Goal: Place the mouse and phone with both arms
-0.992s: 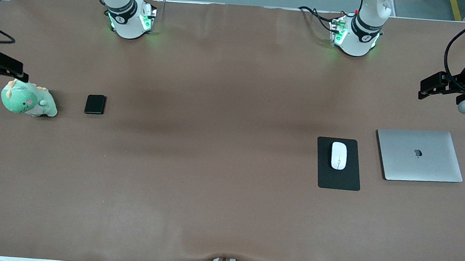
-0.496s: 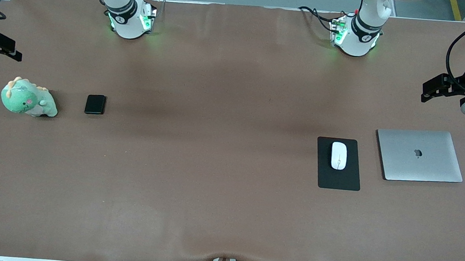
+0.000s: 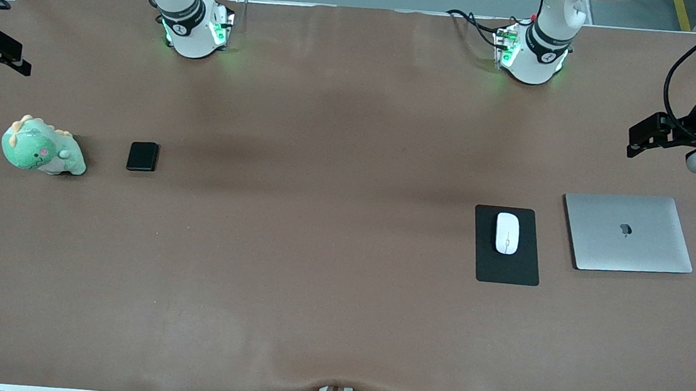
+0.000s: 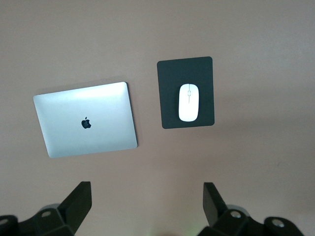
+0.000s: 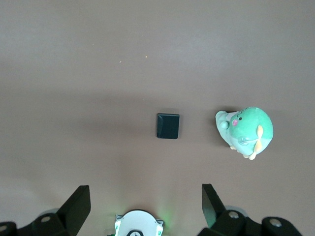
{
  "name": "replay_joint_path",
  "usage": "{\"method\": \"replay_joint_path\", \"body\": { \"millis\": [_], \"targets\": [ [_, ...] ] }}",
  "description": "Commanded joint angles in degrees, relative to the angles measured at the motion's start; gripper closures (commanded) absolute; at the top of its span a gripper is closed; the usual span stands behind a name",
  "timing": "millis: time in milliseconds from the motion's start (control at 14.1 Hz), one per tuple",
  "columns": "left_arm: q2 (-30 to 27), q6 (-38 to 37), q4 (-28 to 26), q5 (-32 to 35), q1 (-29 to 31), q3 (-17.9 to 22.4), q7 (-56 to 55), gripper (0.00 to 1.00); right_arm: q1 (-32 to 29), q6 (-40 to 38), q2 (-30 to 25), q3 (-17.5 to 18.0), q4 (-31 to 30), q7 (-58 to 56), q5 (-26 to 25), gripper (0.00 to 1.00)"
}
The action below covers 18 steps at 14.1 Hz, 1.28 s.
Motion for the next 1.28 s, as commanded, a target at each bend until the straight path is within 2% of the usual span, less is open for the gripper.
{"method": "replay_joint_path", "body": {
  "millis": [0, 1205],
  "targets": [
    [-0.73, 0.08, -0.02, 0.38, 0.42, -0.13, 1.03, 0.00, 0.25, 0.97, -1.44, 0.12, -1.75, -0.53, -1.76, 0.00],
    [-0.99, -1.51, 0.07, 0.29, 0.42, 0.04, 0.41, 0.00, 0.69, -0.09, -1.44, 0.12, -1.66, -0.44, -1.76, 0.00]
  ]
}}
